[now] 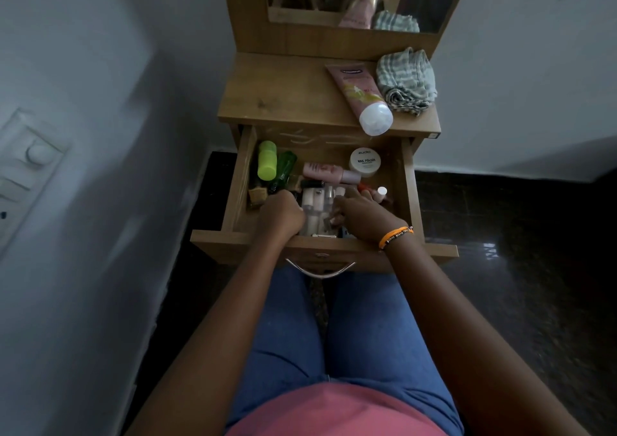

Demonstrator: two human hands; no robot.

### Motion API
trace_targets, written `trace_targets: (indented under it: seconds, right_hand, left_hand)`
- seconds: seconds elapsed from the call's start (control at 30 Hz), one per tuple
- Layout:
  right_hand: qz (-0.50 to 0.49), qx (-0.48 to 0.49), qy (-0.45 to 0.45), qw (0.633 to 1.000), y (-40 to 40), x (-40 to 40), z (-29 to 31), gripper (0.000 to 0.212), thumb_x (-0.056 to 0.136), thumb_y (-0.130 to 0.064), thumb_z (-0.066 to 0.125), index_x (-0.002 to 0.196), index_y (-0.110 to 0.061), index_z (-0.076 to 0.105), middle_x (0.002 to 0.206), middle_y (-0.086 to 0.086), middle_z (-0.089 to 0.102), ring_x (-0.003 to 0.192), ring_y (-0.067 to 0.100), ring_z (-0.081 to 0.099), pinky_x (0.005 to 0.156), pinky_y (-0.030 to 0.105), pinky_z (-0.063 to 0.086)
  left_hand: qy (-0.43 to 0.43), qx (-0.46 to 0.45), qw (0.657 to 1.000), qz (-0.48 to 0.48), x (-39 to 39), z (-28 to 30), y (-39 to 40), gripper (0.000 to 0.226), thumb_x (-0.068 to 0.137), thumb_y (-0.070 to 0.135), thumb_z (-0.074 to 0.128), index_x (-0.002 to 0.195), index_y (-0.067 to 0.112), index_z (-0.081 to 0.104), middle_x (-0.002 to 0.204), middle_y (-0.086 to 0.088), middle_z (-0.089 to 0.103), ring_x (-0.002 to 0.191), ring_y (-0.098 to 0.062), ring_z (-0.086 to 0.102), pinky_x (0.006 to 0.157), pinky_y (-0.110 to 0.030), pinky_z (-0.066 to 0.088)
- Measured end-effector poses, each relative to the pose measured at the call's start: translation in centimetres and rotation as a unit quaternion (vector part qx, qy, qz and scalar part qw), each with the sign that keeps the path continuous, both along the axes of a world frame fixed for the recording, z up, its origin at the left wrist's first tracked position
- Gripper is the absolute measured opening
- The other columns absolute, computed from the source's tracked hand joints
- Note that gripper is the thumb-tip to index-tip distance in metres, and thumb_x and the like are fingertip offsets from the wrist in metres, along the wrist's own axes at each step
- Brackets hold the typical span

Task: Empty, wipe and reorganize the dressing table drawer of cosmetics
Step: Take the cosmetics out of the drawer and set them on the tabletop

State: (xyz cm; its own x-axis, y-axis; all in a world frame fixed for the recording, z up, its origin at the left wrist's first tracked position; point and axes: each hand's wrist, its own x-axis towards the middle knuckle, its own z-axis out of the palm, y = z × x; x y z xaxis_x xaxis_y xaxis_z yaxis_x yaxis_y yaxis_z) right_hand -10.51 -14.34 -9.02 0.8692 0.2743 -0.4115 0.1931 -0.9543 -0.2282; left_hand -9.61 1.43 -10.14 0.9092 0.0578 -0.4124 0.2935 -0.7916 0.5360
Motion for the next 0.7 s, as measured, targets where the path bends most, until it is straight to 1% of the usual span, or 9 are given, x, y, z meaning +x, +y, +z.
trace_targets:
  seconds: [0.07, 0.17, 0.27, 0.33, 0.4, 0.47, 0.57, 0.63, 0.7]
  right_hand:
    - [-0.002, -0.021, -0.007, 1.0, 0.1, -0.3, 0.1, 0.044, 0.093, -0.019, 0.047, 0.134, -0.008, 0.037, 0.143, 0.021, 0.028, 0.13, 0.043, 0.03, 0.109, 0.049, 0.027]
    - [-0.031, -0.002, 0.013, 0.999, 0.3, -0.1, 0.1, 0.046, 0.093, -0.023, 0.049, 0.133, -0.007, 0.036, 0.142, 0.023, 0.026, 0.127, 0.045, 0.034, 0.107, 0.051, 0.033]
    - [-0.078, 0.025, 0.013, 0.997, 0.5, 0.1, -0.2, 0.041, 0.093, -0.023, 0.048, 0.126, -0.001, 0.04, 0.136, 0.027, 0.032, 0.122, 0.042, 0.039, 0.101, 0.047, 0.04]
    - [-0.11, 0.043, -0.015, 0.993, 0.8, 0.1, -0.3, 0.039, 0.094, -0.02, 0.045, 0.125, 0.003, 0.04, 0.134, 0.026, 0.036, 0.126, 0.04, 0.035, 0.098, 0.044, 0.04]
    - [-0.146, 0.065, -0.032, 0.987, 0.9, 0.1, -0.1, 0.039, 0.094, -0.015, 0.045, 0.129, 0.002, 0.037, 0.136, 0.024, 0.033, 0.128, 0.041, 0.035, 0.1, 0.044, 0.038]
    - [-0.161, 0.074, -0.038, 0.983, 0.7, 0.3, -0.1, 0.042, 0.093, -0.013, 0.048, 0.131, 0.0, 0.036, 0.137, 0.023, 0.032, 0.125, 0.041, 0.039, 0.1, 0.043, 0.037]
    - [-0.169, 0.093, -0.025, 0.981, 0.4, 0.3, -0.1, 0.043, 0.092, -0.013, 0.051, 0.13, 0.001, 0.039, 0.137, 0.022, 0.033, 0.125, 0.039, 0.039, 0.1, 0.04, 0.038]
    - [-0.161, 0.094, -0.022, 0.982, 0.4, 0.2, 0.0, 0.044, 0.092, -0.017, 0.053, 0.129, 0.002, 0.041, 0.138, 0.022, 0.032, 0.126, 0.037, 0.036, 0.101, 0.039, 0.037]
    - [-0.167, 0.106, -0.016, 0.98, 0.3, 0.2, 0.0, 0.047, 0.091, -0.021, 0.055, 0.13, 0.001, 0.041, 0.139, 0.022, 0.03, 0.126, 0.038, 0.036, 0.102, 0.038, 0.035]
  left_hand:
    - [-0.012, 0.023, 1.0, -0.007, -0.3, 0.2, -0.1, 0.023, 0.092, 0.018, 0.05, 0.102, 0.005, 0.066, 0.103, -0.015, 0.066, 0.095, -0.032, 0.061, 0.073, -0.034, 0.047]
    - [0.009, 0.021, 1.0, -0.017, 0.0, 0.4, -0.3, 0.025, 0.094, 0.019, 0.05, 0.107, 0.004, 0.065, 0.107, -0.015, 0.066, 0.097, -0.031, 0.061, 0.073, -0.034, 0.047]
    - [0.056, -0.023, 0.998, -0.009, 0.6, 0.5, -0.7, 0.028, 0.094, 0.02, 0.051, 0.11, 0.001, 0.063, 0.108, -0.018, 0.065, 0.097, -0.03, 0.062, 0.081, -0.036, 0.05]
    - [0.065, -0.027, 0.997, -0.01, 0.6, 0.8, -1.1, 0.032, 0.095, 0.02, 0.05, 0.115, -0.002, 0.06, 0.113, -0.02, 0.062, 0.102, -0.032, 0.06, 0.077, -0.033, 0.045]
    - [0.065, -0.026, 0.997, -0.011, 0.6, 1.0, -1.9, 0.033, 0.096, 0.019, 0.047, 0.118, -0.004, 0.056, 0.118, -0.021, 0.06, 0.106, -0.033, 0.058, 0.075, -0.032, 0.04]
    - [0.081, -0.05, 0.995, 0.003, 0.6, 1.0, -2.7, 0.032, 0.097, 0.018, 0.045, 0.119, -0.004, 0.054, 0.121, -0.021, 0.058, 0.108, -0.032, 0.055, 0.079, -0.033, 0.04]
    - [0.14, -0.115, 0.982, 0.05, 0.9, 1.0, -3.0, 0.042, 0.098, 0.017, 0.043, 0.135, -0.003, 0.04, 0.136, -0.02, 0.046, 0.121, -0.032, 0.046, 0.095, -0.036, 0.04]
    - [0.166, -0.144, 0.972, 0.079, 1.3, 0.7, -2.8, 0.051, 0.097, 0.017, 0.047, 0.142, 0.001, 0.031, 0.144, -0.018, 0.039, 0.128, -0.032, 0.041, 0.101, -0.039, 0.038]
    - [0.183, -0.159, 0.965, 0.098, 1.4, 0.6, -2.5, 0.053, 0.096, 0.02, 0.049, 0.143, 0.003, 0.032, 0.144, -0.017, 0.039, 0.128, -0.032, 0.042, 0.104, -0.042, 0.04]
